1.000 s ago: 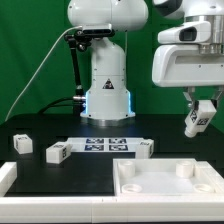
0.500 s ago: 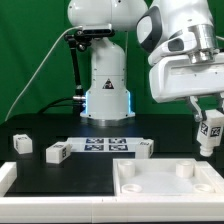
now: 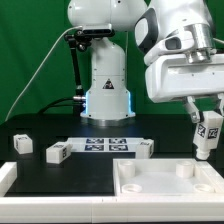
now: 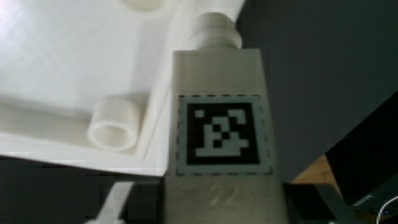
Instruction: Assemble one leg
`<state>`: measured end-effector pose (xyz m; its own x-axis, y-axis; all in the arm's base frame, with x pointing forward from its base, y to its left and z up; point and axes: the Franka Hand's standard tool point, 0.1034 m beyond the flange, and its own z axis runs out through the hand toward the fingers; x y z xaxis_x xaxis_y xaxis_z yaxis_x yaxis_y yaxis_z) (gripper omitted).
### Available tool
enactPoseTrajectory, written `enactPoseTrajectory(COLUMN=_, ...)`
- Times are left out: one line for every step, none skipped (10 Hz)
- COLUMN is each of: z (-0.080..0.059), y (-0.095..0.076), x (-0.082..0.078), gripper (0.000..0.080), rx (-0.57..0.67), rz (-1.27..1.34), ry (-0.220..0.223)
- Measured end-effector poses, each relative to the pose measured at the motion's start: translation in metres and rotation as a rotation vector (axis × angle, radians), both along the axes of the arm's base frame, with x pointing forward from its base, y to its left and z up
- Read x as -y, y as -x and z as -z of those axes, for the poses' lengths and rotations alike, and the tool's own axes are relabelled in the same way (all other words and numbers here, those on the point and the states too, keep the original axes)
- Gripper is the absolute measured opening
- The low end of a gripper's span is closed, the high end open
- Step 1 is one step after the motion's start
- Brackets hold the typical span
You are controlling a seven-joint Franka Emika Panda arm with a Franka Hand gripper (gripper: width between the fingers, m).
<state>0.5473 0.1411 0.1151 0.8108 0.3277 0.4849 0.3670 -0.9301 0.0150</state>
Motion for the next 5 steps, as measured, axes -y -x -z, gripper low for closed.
enactPoseTrajectory(z=0.003, y=-0.018, x=0.011, gripper=0.0294, rx=0.015, rz=-0.009, ry=0.013)
enactPoseTrajectory(z=0.006, y=-0.030, x=0.016, gripper=0.0294, rx=0.011, rz=-0.011, ry=0.020)
enactPoseTrajectory(z=0.006, y=-0.036, x=0.017, gripper=0.0294, rx=0.006, rz=-0.009, ry=0.021)
enactPoseTrajectory(z=0.007, y=-0.034, x=0.016, gripper=0.0294, rx=0.006, rz=-0.012, ry=0.020)
enactPoseTrajectory(z=0.007, y=-0.034, x=0.016, gripper=0.0294, rx=0.005, rz=-0.011, ry=0.020)
